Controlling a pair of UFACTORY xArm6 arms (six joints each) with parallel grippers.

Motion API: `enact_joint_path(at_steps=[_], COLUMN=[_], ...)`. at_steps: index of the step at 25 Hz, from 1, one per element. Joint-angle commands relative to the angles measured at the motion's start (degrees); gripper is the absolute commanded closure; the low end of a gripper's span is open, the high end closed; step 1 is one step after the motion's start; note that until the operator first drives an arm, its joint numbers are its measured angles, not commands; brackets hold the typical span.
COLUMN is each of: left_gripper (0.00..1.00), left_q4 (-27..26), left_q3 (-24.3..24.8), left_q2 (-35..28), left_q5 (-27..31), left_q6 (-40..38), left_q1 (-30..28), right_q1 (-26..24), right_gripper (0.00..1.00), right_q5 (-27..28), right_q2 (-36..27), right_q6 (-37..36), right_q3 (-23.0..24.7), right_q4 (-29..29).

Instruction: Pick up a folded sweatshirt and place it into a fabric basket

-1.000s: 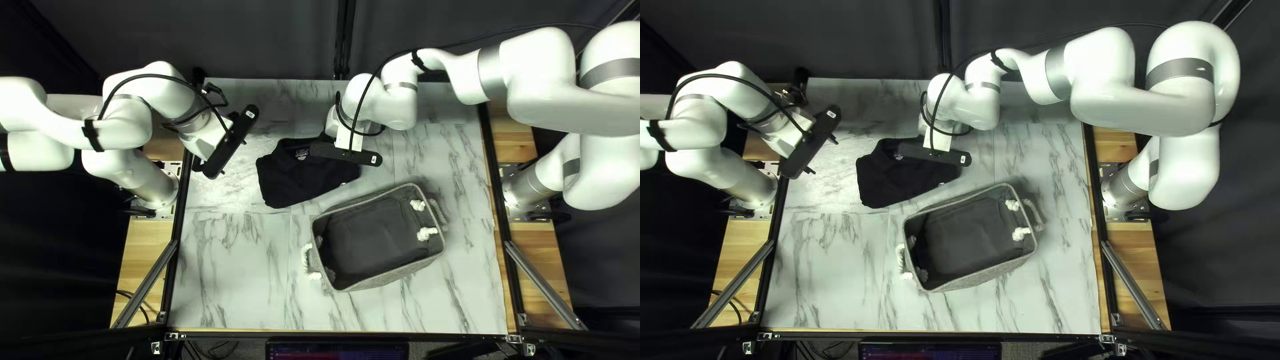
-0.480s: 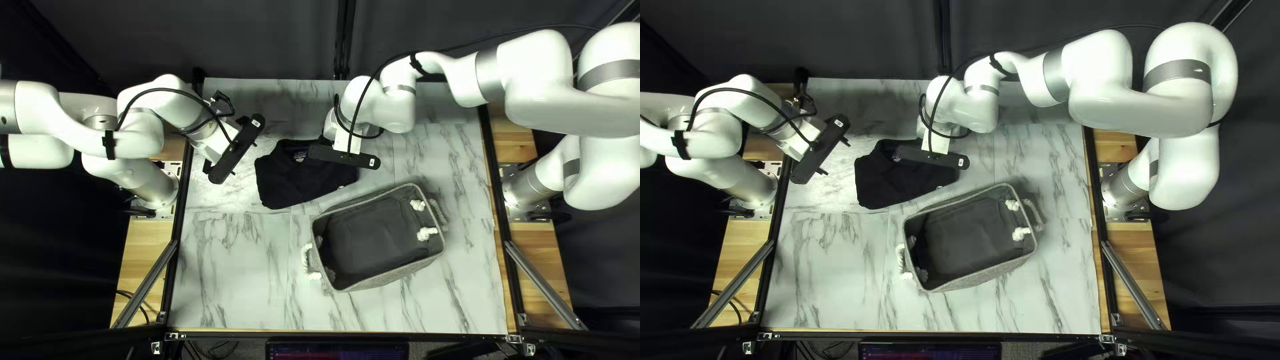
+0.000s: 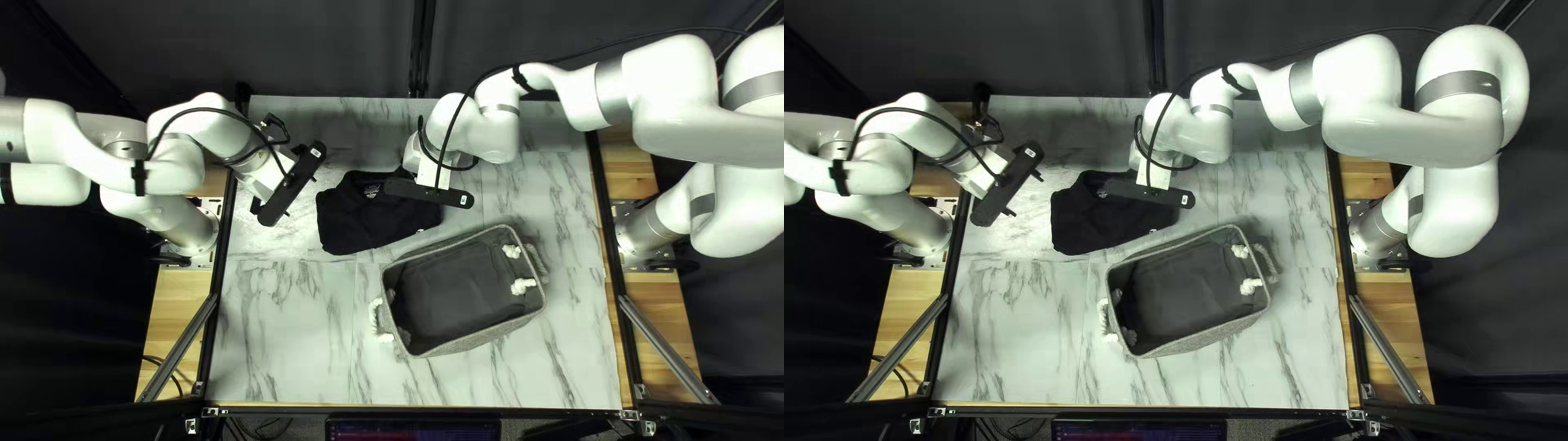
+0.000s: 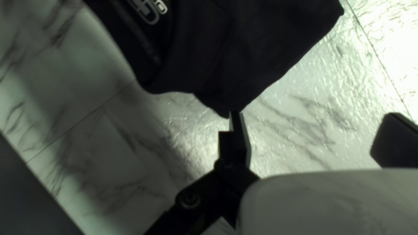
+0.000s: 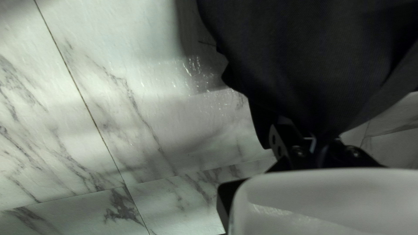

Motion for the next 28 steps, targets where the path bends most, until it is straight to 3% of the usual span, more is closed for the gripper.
enact_joint_path(at_steps=[1,9,15,19,23,28], left_gripper=[0.00,0.00,0.00,0.00,0.00,0.00], left_q4=[-2.7,-1.6,3.3,4.1,3.3,-0.6], left_q3=[0.0,0.6,-0.2,-1.7,-1.4,-1.2], left_q2=[7.0,17.1,26.3,30.5,30.7,32.0], left_q5=[-7.3,-18.6,-26.9,-29.2,-29.7,-31.2], left_q6=[4.3,3.0,-3.6,-5.2,-4.8,-1.7], left_q1=[-0.8,-2.1,-2.0,-2.2,-2.2,-2.8], right_q1=[0.3,0.7,0.9,0.8,0.7,0.7], right_gripper=[1.00,1.00,1.00,1.00,1.00,1.00], right_q5=[0.8,1.9,2.3,2.2,2.1,2.3], right_q2=[0.9,1.5,2.6,2.6,2.6,2.5], right_q6=[0.3,0.8,1.0,0.8,0.8,0.7], right_q3=[-1.3,-2.4,-3.6,-3.4,-3.5,-3.5], right_q4=[-0.2,-0.4,-0.2,-0.1,0.0,-0.1])
